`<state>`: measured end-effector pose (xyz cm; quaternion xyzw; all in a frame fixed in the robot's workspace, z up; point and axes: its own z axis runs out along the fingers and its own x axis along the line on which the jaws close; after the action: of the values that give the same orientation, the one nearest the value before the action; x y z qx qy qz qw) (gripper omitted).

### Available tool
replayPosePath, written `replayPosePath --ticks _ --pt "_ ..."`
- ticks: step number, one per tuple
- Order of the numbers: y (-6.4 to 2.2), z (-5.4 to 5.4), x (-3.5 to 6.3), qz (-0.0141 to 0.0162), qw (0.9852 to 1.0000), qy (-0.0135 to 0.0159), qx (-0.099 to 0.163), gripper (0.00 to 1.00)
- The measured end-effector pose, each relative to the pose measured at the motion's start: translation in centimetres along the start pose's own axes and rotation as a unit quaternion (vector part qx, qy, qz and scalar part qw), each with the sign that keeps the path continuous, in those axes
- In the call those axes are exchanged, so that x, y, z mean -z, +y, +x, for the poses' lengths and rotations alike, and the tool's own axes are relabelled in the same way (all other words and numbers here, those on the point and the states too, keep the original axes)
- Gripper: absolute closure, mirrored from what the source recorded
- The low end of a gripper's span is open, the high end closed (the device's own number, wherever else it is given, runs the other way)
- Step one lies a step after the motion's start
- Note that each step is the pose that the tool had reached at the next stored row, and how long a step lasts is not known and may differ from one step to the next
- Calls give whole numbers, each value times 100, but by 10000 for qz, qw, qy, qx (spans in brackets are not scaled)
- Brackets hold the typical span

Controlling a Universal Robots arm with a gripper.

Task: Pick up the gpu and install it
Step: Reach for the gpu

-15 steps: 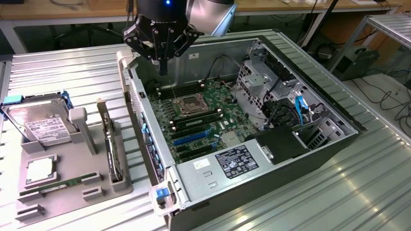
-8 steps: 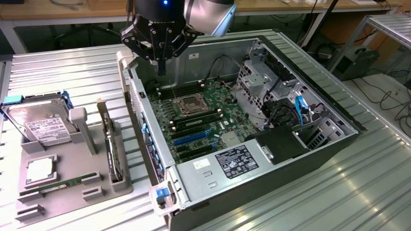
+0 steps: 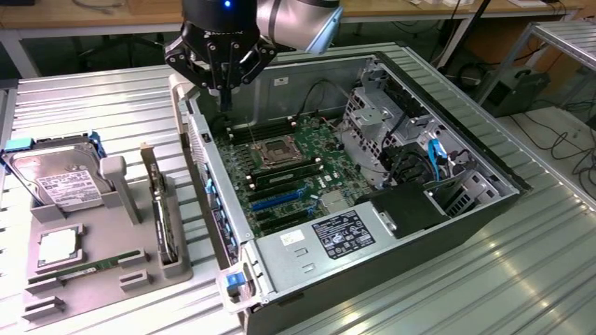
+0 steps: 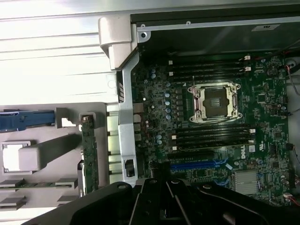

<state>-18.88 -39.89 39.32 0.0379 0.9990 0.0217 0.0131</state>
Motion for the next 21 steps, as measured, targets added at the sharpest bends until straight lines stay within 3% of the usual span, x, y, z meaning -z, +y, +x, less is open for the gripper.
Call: replayPosePath --ticks 21 --pt "-7 90 3 0 10000 0 0 89"
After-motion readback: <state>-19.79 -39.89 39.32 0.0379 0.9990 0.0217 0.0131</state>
